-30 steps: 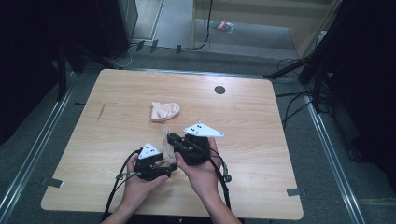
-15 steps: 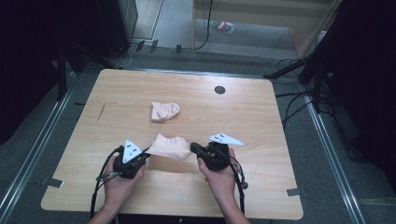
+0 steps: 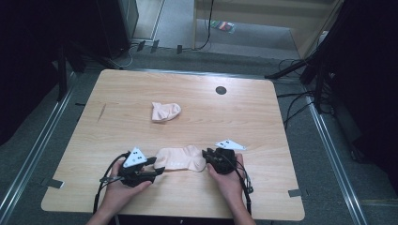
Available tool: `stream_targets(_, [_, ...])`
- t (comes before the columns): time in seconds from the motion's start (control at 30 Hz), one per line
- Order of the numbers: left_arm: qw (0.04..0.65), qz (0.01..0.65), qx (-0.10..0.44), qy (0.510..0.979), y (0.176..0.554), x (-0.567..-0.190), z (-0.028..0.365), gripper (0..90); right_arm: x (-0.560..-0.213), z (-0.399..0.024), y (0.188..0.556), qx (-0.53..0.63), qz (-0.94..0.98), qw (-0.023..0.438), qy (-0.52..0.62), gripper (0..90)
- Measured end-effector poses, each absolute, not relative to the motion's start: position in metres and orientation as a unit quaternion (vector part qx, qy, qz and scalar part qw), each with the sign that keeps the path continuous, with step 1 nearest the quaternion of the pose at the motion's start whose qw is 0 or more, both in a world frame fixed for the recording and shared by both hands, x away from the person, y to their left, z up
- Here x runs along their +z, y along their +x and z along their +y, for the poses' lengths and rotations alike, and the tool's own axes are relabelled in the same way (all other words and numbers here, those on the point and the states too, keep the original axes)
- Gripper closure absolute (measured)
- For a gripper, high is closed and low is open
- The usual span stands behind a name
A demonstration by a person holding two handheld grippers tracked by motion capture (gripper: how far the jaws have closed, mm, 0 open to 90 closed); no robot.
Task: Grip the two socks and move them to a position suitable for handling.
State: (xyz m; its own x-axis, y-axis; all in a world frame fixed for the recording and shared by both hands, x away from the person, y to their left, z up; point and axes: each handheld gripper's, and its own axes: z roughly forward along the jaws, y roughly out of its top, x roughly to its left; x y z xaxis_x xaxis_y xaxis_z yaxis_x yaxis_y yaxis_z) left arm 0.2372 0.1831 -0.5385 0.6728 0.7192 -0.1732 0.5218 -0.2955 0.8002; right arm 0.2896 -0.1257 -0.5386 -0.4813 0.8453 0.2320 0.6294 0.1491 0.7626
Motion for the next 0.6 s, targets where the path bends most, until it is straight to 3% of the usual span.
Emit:
stream_targets(0.03, [0.468, 0.398, 0.105, 0.782, 0.241, -0.536, 0.194, 46.1, -0.535, -0.132, 0.289, 0.43, 0.738, 0.133, 0.503, 60.8])
stream_targets(0.2, [0.468, 0.469, 0.124, 0.739, 0.251, -0.536, 0.207, 50.6, -0.532, -0.138, 0.285, 0.435, 0.736, 0.13, 0.502, 58.7])
stream_targets(0.4, [0.421, 0.453, 0.155, 0.77, 0.255, -0.544, 0.185, 53.8, -0.543, -0.12, 0.279, 0.427, 0.757, 0.133, 0.477, 53.8])
stream_targets(0.43, [0.409, 0.44, 0.177, 0.779, 0.254, -0.545, 0.176, 60.1, -0.546, -0.113, 0.278, 0.416, 0.765, 0.144, 0.47, 53.4])
stream_targets(0.6, [0.382, 0.429, 0.176, 0.8, 0.257, -0.551, 0.165, 64.6, -0.551, -0.104, 0.275, 0.398, 0.778, 0.164, 0.457, 58.6])
